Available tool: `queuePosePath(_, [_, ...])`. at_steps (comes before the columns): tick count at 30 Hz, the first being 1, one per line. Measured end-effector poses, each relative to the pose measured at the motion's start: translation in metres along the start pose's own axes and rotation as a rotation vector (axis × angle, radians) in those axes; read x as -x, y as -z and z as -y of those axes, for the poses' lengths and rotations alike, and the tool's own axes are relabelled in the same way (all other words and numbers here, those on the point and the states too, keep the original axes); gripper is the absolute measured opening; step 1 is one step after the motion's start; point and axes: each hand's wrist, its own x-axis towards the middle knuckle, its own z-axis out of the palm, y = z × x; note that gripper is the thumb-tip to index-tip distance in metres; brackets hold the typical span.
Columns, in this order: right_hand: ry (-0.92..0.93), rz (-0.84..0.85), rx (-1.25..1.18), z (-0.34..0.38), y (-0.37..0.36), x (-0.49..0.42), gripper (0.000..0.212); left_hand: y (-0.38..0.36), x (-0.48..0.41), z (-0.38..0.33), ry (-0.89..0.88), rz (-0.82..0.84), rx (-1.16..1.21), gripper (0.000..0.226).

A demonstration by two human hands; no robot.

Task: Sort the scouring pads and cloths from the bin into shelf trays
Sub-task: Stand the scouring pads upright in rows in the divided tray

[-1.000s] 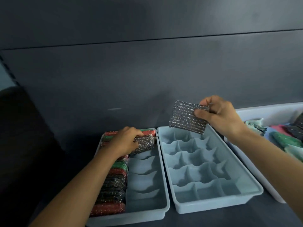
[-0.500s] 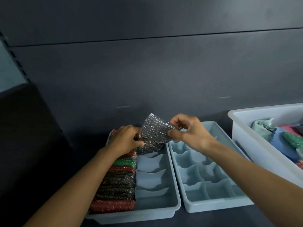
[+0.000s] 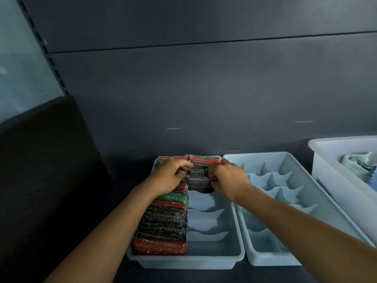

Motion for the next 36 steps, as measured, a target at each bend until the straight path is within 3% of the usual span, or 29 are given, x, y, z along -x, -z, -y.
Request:
queuePosePath(6, [0.081, -0.02, -0.229, -0.017, 0.007, 0.01, 0.04, -0.002, 0.011, -0.024, 0.02, -0.07, -0.042, 0.038])
queuePosePath(11, [0.051, -0.124, -0.392, -0.061, 0.038, 0.047, 0.035, -0.018, 0.003, -0.084, -0.165, -0.129, 0.073, 0.038])
queuePosePath(18, [-0.175, -0.269, -0.416, -0.181, 0.085, 0.114, 0.017, -0.073, -0.037, -0.201, -0.392, -0.045, 0.271, 0.03])
queuePosePath(24, [-0.387, -0.328, -0.367, -0.295, 0.106, 0.165, 0.01, -0.141, -0.063, -0.296, -0.471, 0.126, 0.366, 0.032])
queuePosePath(27, [-0.49, -0.257, -0.248, -0.352, 0.105, 0.175, 0.022, -0.173, -0.079, -0.336, -0.451, 0.255, 0.35, 0.034])
queuePosePath(29, [-0.501, -0.125, -0.162, -0.381, 0.1, 0.172, 0.031, -0.191, -0.091, -0.357, -0.395, 0.378, 0.286, 0.037])
queuePosePath(36, [-0.436, 0.284, -0.108, -0.41, 0.084, 0.145, 0.039, -0.226, -0.113, -0.39, -0.326, 0.683, -0.221, 0.044])
